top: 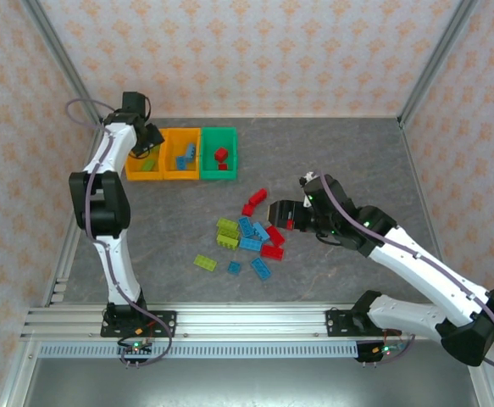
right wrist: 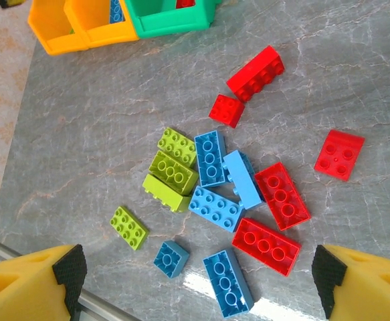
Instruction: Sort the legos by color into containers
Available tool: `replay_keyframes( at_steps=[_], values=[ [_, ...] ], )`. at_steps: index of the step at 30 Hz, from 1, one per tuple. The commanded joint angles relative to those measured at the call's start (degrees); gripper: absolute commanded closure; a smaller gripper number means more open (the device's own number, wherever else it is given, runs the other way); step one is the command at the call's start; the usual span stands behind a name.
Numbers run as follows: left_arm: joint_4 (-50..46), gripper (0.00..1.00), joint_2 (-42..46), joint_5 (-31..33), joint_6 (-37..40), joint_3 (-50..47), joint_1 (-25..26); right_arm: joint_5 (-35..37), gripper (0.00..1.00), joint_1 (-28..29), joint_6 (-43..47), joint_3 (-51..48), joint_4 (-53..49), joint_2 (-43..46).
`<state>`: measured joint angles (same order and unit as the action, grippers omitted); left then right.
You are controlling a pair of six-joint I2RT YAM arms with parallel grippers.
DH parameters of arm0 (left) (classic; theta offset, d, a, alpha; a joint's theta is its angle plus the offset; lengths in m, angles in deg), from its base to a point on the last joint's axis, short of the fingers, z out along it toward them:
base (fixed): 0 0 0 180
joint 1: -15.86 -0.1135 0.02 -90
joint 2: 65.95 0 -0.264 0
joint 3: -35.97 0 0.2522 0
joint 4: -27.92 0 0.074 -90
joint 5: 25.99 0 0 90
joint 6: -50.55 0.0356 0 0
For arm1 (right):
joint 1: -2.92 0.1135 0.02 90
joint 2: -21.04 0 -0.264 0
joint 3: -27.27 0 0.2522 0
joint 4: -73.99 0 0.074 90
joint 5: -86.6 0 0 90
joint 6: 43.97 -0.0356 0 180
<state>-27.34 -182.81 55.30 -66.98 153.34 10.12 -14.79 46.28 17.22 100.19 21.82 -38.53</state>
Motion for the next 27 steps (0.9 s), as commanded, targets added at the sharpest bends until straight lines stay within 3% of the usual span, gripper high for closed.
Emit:
replay_keyframes(
  at_steps=[1,5,13,15,18,22,27],
  values=[
    [3.51,0.47,14.50,-5.69,-2.70,-9.21,2.97,4.23,0.10,0.15,-2.09,-0.22,2.66,-1.59],
    [4.74,0.47,27.94,-5.27,-0.88,-19.40,11.14,11.53,0.08,-0.31,-6.01,1.03,2.11,-6.57],
    [4.20,0.47,45.21,-2.87,8.03,-32.56,32.36,11.61,0.06,-2.99,-3.13,8.11,2.86,-24.01],
    [2.81,0.47,48.25,-3.78,12.15,-34.91,35.98,7.89,0.06,-4.65,-4.73,11.81,2.29,-30.03],
    [0.78,0.42,52.00,-7.16,20.28,-38.36,37.11,2.47,0.05,-5.62,-8.79,16.94,4.10,-38.11],
    [0.34,0.32,55.41,-7.07,26.45,-42.17,37.05,3.78,0.06,-6.10,-11.70,26.04,2.32,-49.82],
    [0.38,0.09,58.40,-3.62,29.64,-44.23,37.10,1.15,0.17,-7.99,-13.39,32.66,3.15,-59.75]
  ],
)
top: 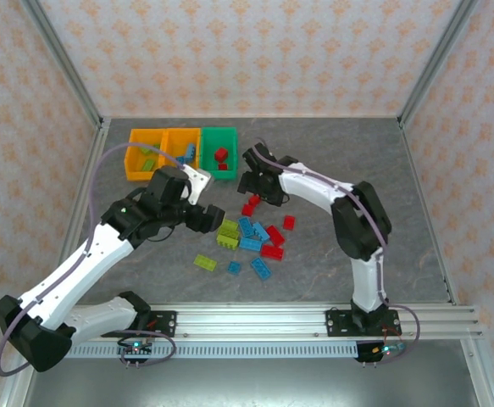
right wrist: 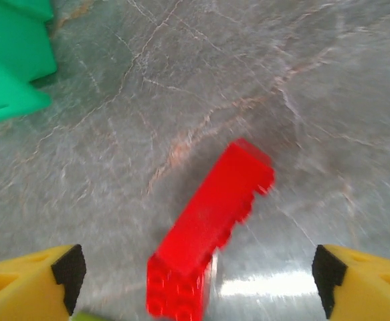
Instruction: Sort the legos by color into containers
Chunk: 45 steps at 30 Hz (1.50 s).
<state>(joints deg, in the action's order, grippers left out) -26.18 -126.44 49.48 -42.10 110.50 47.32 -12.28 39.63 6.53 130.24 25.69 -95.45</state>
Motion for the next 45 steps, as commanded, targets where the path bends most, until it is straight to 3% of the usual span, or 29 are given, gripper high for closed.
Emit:
replay_keyframes(
  at_steps=[1,5,11,17,20,24,36,40,43,45],
  values=[
    [-0.47,0.07,2.82,3.15,5.06,-2.00,-0.09,-2.10,0.22,-1.60,-3.22,3.26,-0.70,-4.27],
    [-0.45,0.03,4.91,7.18,5.12,-2.63,-0.14,-2.30,0.41,-1.73,-4.24,3.33,-0.53,-5.56],
    [0.30,0.01,7.43,10.52,4.71,-3.61,-0.10,4.05,0.73,-2.07,-3.60,-2.21,0.62,2.79],
    [1.21,0.00,9.59,14.07,4.61,-4.56,-0.09,4.53,0.87,-1.60,3.88,-7.31,6.60,17.02],
    [1.24,0.00,10.08,15.13,4.72,-4.77,-0.12,3.00,0.87,0.76,13.09,-4.68,9.14,18.10],
    [1.18,0.00,10.53,16.64,5.03,-4.99,-0.09,2.21,0.88,4.29,23.91,5.52,7.32,11.15],
    [0.41,0.00,9.57,20.04,5.26,-5.40,-0.09,13.99,0.84,4.60,32.17,47.68,-3.98,-22.69],
    [-0.29,0.00,8.99,24.12,4.77,-5.05,-0.09,15.63,0.73,4.43,32.06,56.57,-5.63,-29.28],
    [-0.44,0.00,9.16,25.80,4.59,-5.21,-0.09,14.50,0.50,4.42,30.79,58.18,-7.02,-29.67],
    [-0.44,0.00,9.18,27.22,4.42,-5.34,-0.09,14.25,0.48,4.42,30.82,57.15,-7.67,-27.94]
  ],
)
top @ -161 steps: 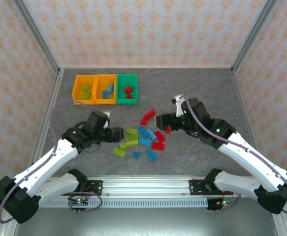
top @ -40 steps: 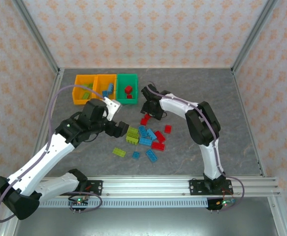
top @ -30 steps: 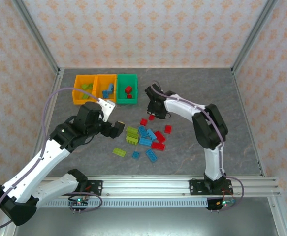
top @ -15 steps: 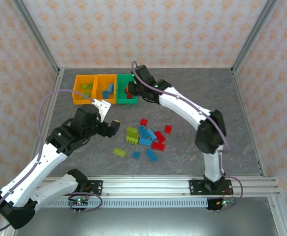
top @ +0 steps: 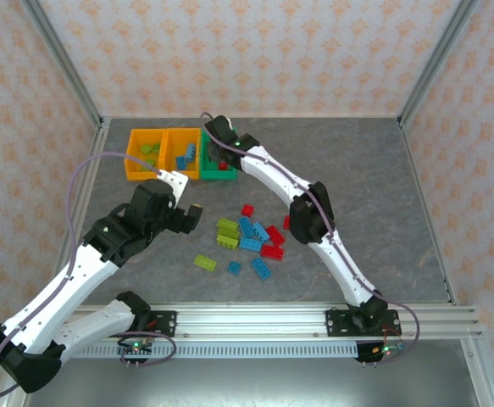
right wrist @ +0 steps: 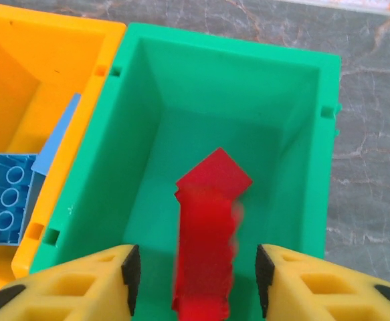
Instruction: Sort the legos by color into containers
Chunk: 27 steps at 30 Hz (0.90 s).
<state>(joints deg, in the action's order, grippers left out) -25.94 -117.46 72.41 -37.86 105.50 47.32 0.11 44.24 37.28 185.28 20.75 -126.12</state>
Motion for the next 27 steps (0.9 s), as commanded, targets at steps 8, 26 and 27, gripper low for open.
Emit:
replay_keyframes(
  at_steps=[8,26,27],
  values=[
    [-1.59,0.00,-0.53,16.93,-1.96,-0.53,-0.09,-3.34,0.47,-0.18,-0.54,-14.40,-6.27,21.48],
    [-11.68,0.07,1.82,-1.39,-64.51,-7.82,-0.09,-25.26,0.22,0.52,-4.63,-76.63,-9.68,83.86],
    [-10.48,0.09,1.55,-4.37,-67.19,-9.32,0.08,-25.68,0.20,0.52,-4.78,-77.78,-9.88,85.44]
  ],
)
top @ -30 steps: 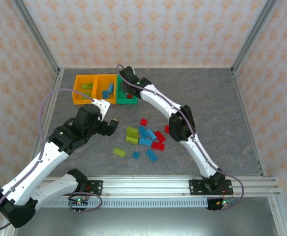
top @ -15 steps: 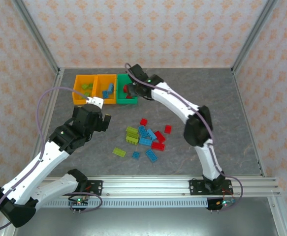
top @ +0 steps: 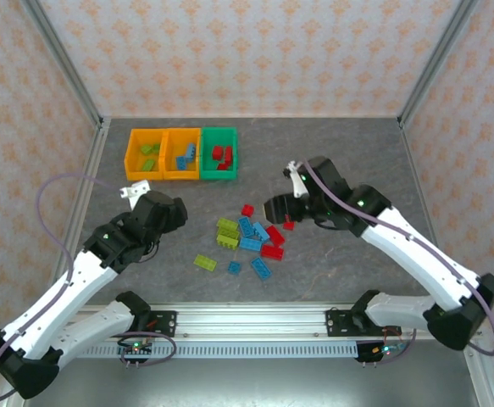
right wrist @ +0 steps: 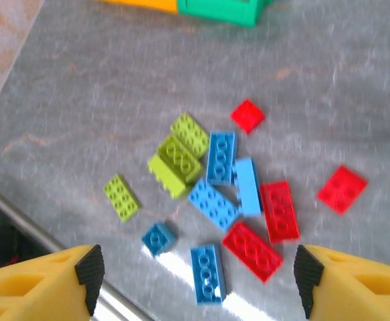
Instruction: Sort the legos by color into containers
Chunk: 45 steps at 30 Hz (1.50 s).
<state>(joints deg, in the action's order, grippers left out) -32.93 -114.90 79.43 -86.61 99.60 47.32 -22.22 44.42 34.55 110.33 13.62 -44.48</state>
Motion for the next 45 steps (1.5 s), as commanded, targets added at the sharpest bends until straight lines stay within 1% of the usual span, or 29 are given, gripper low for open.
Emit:
replay_keyframes(
  at_steps=[1,2,3,5,7,9,12,13,17,21,24,27,31,35,37,40,42,45],
  values=[
    [-1.37,0.11,-1.22,-14.89,-21.67,-5.72,0.62,-3.38,0.16,0.34,-1.77,-4.23,-2.78,5.35],
    [1.04,0.12,-1.53,-17.09,-25.05,-8.02,1.83,-2.76,0.11,0.34,-1.21,-5.44,-2.77,6.46],
    [2.63,0.13,-1.84,-17.81,-28.22,-9.59,3.30,-1.82,0.07,0.34,-0.88,-6.25,-2.83,7.24],
    [3.30,0.13,-3.32,-16.30,-34.14,-10.93,7.38,-0.38,0.01,0.29,-0.44,-6.74,-3.16,7.60],
    [2.48,0.13,-5.63,-14.48,-37.46,-11.10,9.74,-1.38,0.00,0.34,-0.37,-7.20,-2.07,7.32],
    [4.13,0.15,-8.06,-15.28,-40.28,-12.52,10.42,-2.12,0.01,0.33,-0.75,-7.44,-0.55,6.50],
    [13.01,0.17,-11.44,-18.78,-42.68,-15.69,10.55,-2.22,0.01,0.29,-1.41,-7.24,-0.14,4.50],
    [14.50,0.17,-13.07,-19.40,-42.94,-15.74,10.55,-1.88,0.01,0.29,-1.73,-7.12,-0.05,3.85],
    [13.74,0.19,-20.11,-19.88,-40.43,-12.16,10.55,-0.73,0.01,0.34,-2.62,-6.30,-0.92,2.07],
    [16.22,0.22,-25.05,-20.34,-39.13,-12.07,10.55,0.23,0.01,0.28,-3.55,-6.32,-1.03,2.06],
    [17.02,0.29,-28.90,-21.83,-38.77,-12.50,10.56,0.96,0.01,0.34,-4.22,-5.96,-1.52,2.15],
    [18.14,0.40,-31.13,-21.45,-38.35,-13.63,10.55,1.42,0.01,0.29,-4.89,-5.76,-1.80,2.06],
    [18.97,0.51,-32.19,-21.09,-37.52,-14.32,10.57,0.33,0.01,0.30,-5.38,-4.97,-2.17,1.80],
    [16.26,0.62,-33.29,-19.76,-34.00,-12.67,10.55,-4.53,0.01,0.34,-5.55,-5.38,-0.75,1.32],
    [14.73,0.66,-33.93,-19.55,-32.48,-11.50,10.55,-6.58,0.01,0.35,-6.04,-5.36,0.02,0.71],
    [14.84,0.68,-33.04,-19.62,-30.74,-11.15,10.46,-7.40,0.00,0.34,-6.99,-5.58,1.05,0.21],
    [13.98,0.69,-31.05,-18.47,-28.51,-9.83,10.13,-7.41,0.01,0.34,-7.31,-5.67,1.52,0.21],
    [8.83,0.69,-26.46,-13.19,-23.53,-5.35,8.39,-7.04,0.01,0.34,-7.62,-5.74,1.89,0.30]
  ],
)
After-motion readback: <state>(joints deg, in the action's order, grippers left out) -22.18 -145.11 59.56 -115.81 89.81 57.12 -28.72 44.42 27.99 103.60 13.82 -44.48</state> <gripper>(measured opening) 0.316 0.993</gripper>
